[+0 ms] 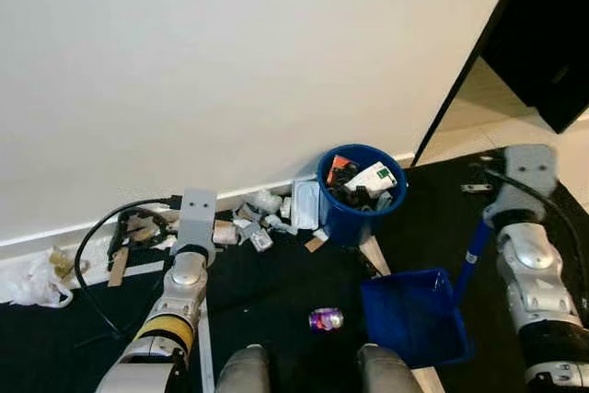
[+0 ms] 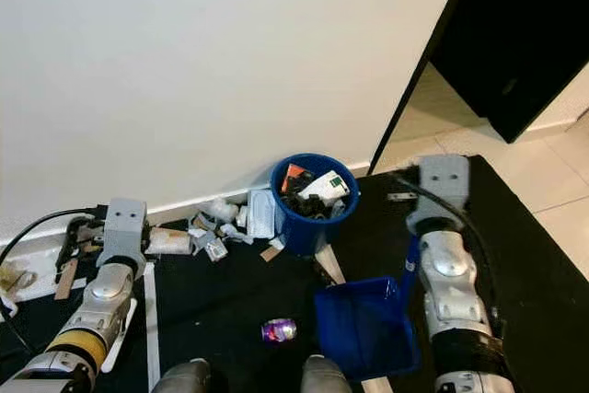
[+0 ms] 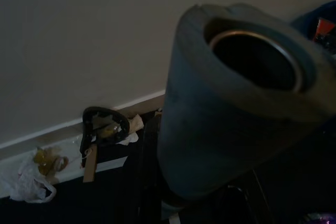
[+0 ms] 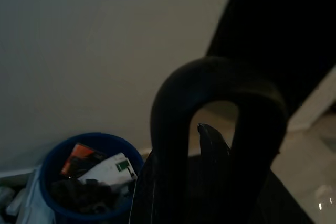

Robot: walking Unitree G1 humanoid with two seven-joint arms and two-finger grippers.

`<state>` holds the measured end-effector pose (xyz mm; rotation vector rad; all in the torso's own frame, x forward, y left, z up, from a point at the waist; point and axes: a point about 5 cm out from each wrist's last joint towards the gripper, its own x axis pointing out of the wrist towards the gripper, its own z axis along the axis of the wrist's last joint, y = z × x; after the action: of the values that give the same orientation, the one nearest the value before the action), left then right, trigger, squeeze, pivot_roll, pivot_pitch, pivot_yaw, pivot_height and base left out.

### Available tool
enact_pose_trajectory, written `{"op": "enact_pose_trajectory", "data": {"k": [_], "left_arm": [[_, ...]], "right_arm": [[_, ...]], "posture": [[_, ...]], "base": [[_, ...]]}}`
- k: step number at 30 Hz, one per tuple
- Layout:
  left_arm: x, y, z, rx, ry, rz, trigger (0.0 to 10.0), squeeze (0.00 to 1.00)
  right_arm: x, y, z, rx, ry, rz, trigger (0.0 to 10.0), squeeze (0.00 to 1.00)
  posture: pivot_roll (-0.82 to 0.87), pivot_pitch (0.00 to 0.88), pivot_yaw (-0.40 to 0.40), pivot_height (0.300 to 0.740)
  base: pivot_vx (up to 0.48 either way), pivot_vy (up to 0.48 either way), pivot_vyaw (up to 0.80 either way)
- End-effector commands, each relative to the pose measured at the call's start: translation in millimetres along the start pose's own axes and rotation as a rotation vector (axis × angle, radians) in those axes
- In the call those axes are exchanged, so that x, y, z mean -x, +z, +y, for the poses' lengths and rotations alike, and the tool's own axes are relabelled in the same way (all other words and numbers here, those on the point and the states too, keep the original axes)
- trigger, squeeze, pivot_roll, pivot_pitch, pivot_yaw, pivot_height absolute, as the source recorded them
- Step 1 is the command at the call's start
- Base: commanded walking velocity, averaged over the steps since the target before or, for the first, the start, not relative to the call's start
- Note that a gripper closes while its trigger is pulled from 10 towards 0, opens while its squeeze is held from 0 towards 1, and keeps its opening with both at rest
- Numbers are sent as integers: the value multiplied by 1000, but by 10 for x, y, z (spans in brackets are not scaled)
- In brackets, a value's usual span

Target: Sweep floor

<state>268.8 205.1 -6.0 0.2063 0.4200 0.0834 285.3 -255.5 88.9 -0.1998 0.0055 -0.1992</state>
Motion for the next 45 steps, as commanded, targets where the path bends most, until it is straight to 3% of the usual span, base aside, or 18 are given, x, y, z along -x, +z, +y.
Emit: {"op": "enact_pose_trajectory", "data": {"k": [1, 3, 4, 11, 18, 24, 34, 39, 45], "left_arm": [[64, -166, -134, 82, -42, 74, 10000, 0], [64, -166, -135, 86, -42, 74, 10000, 0], [65, -170, -136, 87, -43, 76, 10000, 0], [84, -216, -85, 98, -30, 91, 10000, 0], [87, -220, -22, 105, -9, 87, 10000, 0], [64, -169, -7, 117, 4, 69, 10000, 0], [66, -166, -12, 130, 6, 63, 10000, 0], [55, -138, -50, 158, -14, 55, 10000, 0], [49, -118, -68, 144, -34, 49, 10000, 0]], "right_arm": [[21, -110, -136, -7, -49, 57, 10000, 0], [34, -181, -165, -27, -65, 93, 10000, 0], [81, -354, -208, -66, -85, 175, 10000, 0], [197, -547, -328, -82, -132, 246, 10000, 0], [127, -422, -458, -39, -127, 177, 10000, 0], [0, -145, -633, 24, -101, 45, 10000, 0], [-1, -55, -713, 45, -125, -32, 10000, 0], [-4, -192, -640, -80, -165, 21, 10000, 0], [-27, -246, -570, -141, -169, 57, 10000, 0]], "posture": [[53, 31, -54, 740], [54, 31, -55, 740], [58, 31, -57, 740], [66, 33, -60, 740], [66, 35, -53, 740], [65, 36, -54, 740], [60, 38, -49, 740], [67, 40, -50, 740], [70, 37, -49, 740]], "base": [[0, 0, 0], [0, 0, 0], [0, 0, 0], [0, 0, 0], [0, 0, 0], [0, 0, 0], [0, 0, 0], [0, 0, 0], [0, 0, 0]]}}
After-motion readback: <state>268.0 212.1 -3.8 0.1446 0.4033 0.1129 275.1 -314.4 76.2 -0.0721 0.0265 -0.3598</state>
